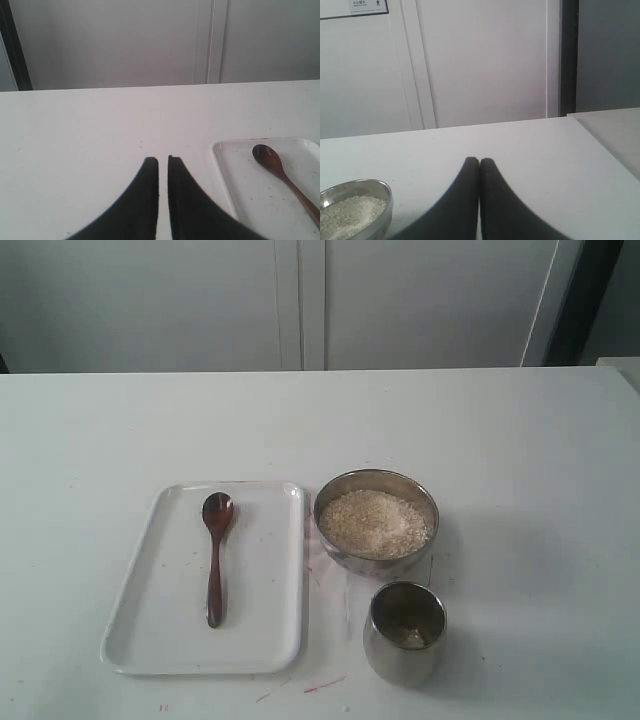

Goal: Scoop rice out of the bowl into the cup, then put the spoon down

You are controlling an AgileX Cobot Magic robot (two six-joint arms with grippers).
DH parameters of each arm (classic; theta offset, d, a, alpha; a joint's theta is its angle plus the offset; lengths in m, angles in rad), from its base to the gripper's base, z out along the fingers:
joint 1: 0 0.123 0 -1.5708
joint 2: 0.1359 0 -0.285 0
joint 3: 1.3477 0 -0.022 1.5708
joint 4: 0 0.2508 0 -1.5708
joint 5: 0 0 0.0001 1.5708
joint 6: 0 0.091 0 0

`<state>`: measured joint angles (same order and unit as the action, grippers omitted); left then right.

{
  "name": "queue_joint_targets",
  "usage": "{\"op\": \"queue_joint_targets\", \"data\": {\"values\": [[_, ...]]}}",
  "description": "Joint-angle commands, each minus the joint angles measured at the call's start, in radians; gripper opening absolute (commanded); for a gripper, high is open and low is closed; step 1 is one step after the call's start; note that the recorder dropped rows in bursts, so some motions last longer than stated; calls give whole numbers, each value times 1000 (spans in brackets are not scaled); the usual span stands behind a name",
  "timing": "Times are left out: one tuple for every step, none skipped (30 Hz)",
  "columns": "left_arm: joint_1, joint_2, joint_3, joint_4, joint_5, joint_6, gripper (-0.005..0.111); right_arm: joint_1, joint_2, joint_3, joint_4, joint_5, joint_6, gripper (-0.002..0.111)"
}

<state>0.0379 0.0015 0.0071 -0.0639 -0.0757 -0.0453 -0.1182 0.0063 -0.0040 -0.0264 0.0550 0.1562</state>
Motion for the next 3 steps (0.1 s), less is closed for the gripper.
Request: {"op": "queue_joint_targets", "data": {"values": [[-4,-1,-7,-3,-3,-4,14,-5,-6,4,-9,0,4,0],[-4,-1,-7,-3,-3,-4,14,-5,-6,4,-9,0,4,0],[-4,-1,-7,-3,-3,-4,14,-5,-6,4,-9,0,4,0]]}}
